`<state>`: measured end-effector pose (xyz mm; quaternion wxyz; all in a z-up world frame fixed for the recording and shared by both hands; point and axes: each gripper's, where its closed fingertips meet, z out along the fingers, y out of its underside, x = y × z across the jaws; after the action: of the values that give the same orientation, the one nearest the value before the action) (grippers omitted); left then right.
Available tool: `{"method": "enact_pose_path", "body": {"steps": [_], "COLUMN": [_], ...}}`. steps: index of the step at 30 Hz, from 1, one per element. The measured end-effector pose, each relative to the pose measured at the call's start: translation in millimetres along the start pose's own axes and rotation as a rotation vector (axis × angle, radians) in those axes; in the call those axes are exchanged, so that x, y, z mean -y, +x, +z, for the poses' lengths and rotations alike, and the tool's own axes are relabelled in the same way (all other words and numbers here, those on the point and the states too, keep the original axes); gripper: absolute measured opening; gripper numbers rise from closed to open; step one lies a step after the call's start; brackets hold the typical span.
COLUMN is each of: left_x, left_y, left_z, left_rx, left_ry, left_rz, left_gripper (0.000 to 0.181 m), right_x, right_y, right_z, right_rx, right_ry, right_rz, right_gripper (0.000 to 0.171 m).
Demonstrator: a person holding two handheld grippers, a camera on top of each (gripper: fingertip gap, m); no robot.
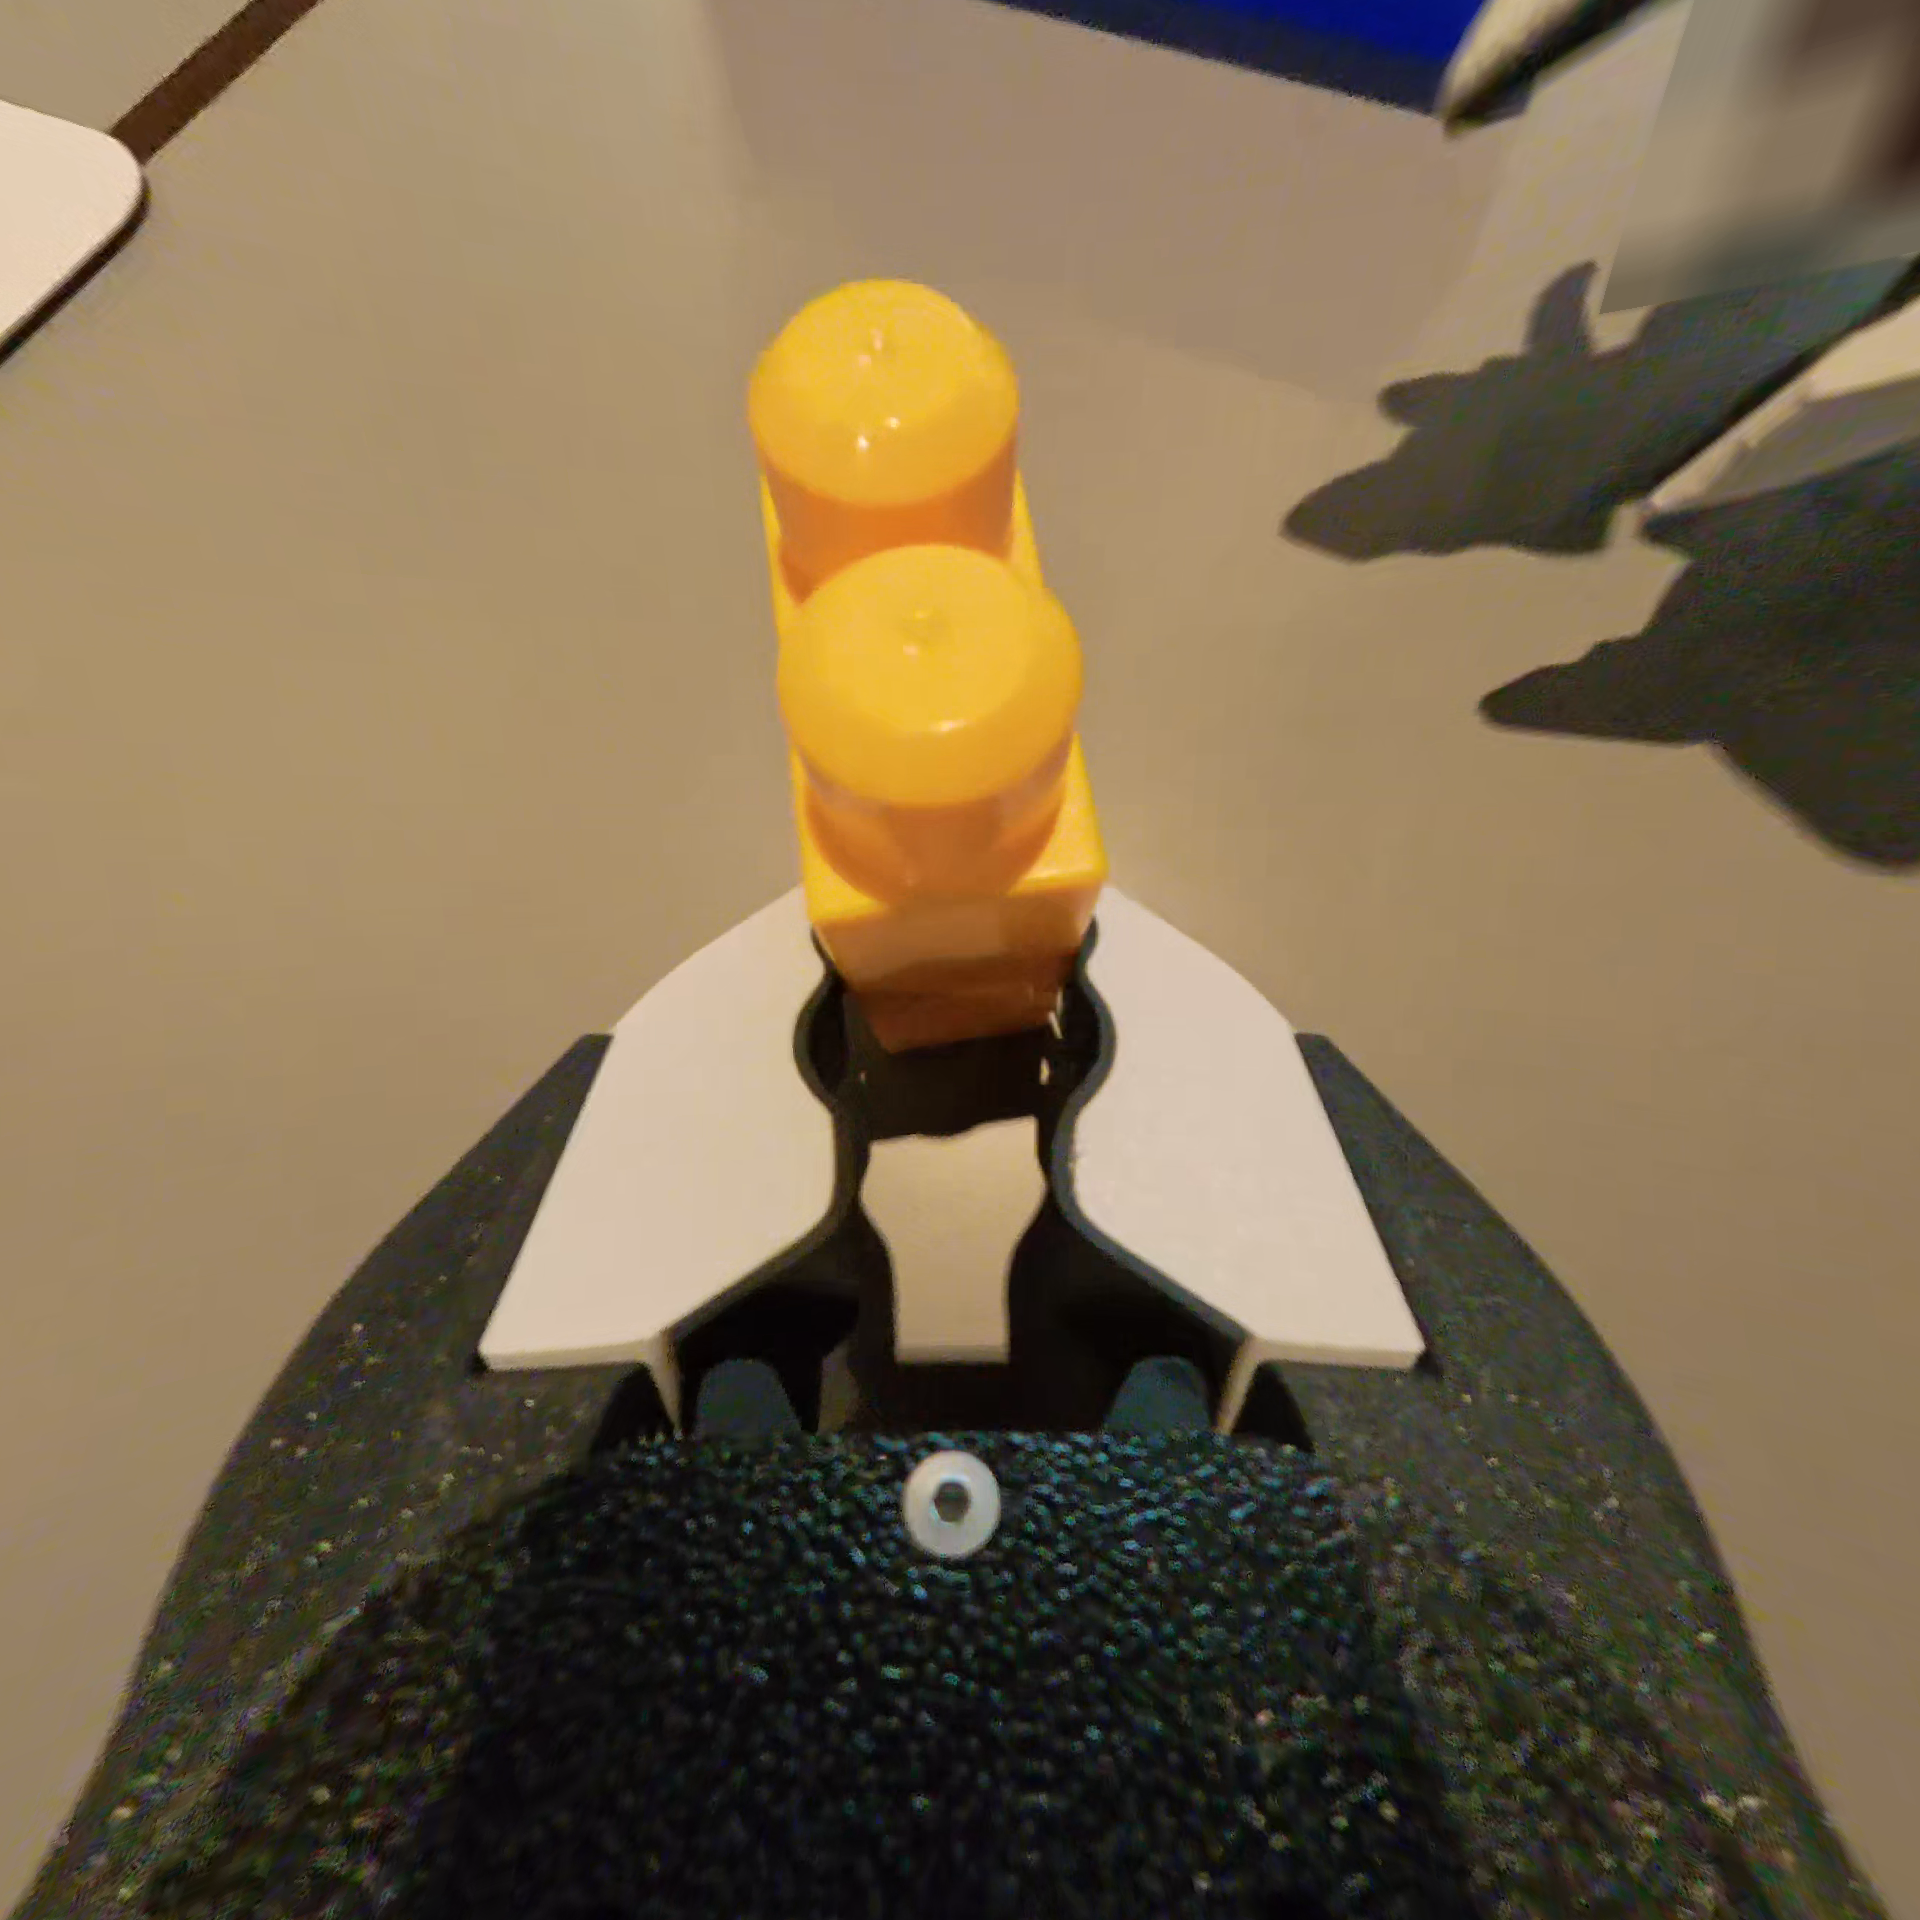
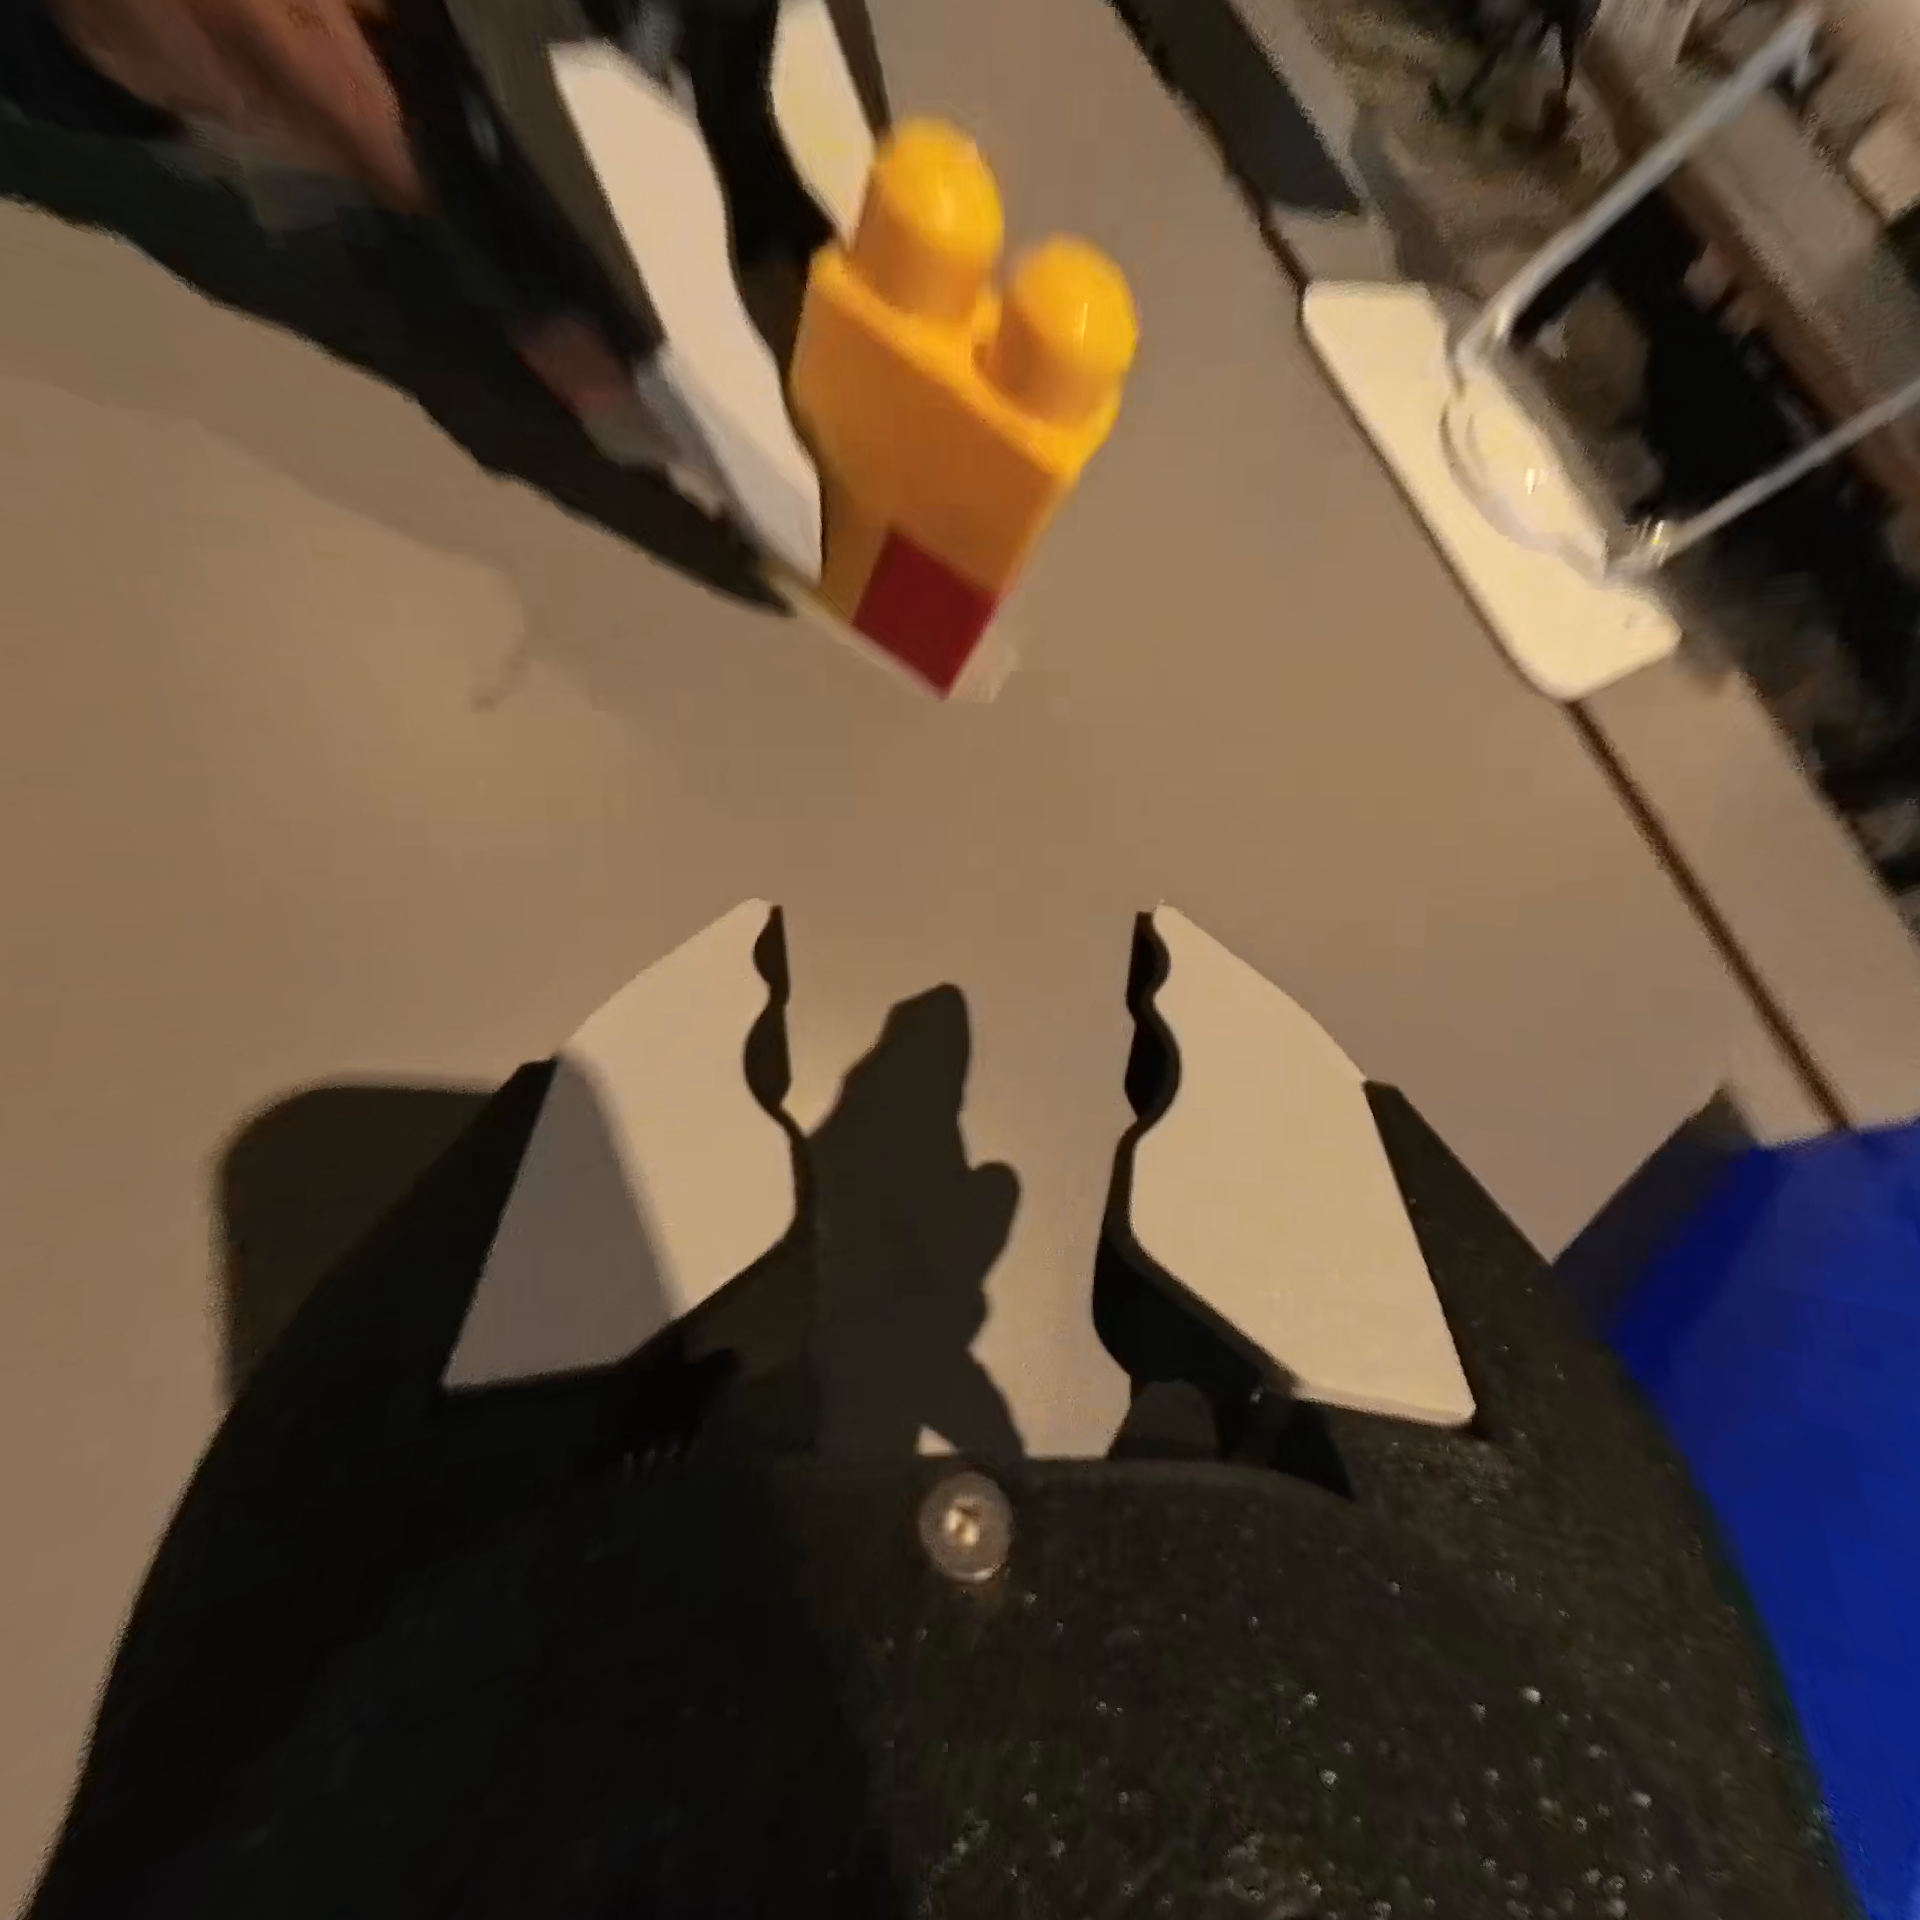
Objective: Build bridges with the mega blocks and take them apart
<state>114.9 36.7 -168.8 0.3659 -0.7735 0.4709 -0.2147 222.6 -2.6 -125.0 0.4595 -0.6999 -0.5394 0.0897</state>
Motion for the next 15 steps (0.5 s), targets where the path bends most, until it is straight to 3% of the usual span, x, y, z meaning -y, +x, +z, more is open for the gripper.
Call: {"method": "enact_pose_path", "body": {"steps": [1,6,11,15], "left_x": [0.1,-1.3,-2.7,-0.7], "left_y": [3.0,22.5,41.5,50.6], "left_z": [0.1,-1.7,-3.5,-1.3], "left_rx": [-0.016,-0.145,-0.267,-0.317], "left_ry": [0.0,-0.001,-0.001,0.0], "left_rz": [0.013,0.089,0.185,0.226], "left_gripper": [0.037,0.037,0.038,0.037], "right_x": [14.8,64.9,69.6,61.1], "right_y": [3.9,15.4,-14.9,-20.1], "right_z": [3.2,36.7,51.5,51.0], "right_rx": [0.008,0.119,0.37,0.373], "right_ry": [0.023,0.145,0.293,0.305], "right_rz": [-0.032,-0.138,0.032,0.005], "right_gripper": [0.064,0.071,0.076,0.072]}}
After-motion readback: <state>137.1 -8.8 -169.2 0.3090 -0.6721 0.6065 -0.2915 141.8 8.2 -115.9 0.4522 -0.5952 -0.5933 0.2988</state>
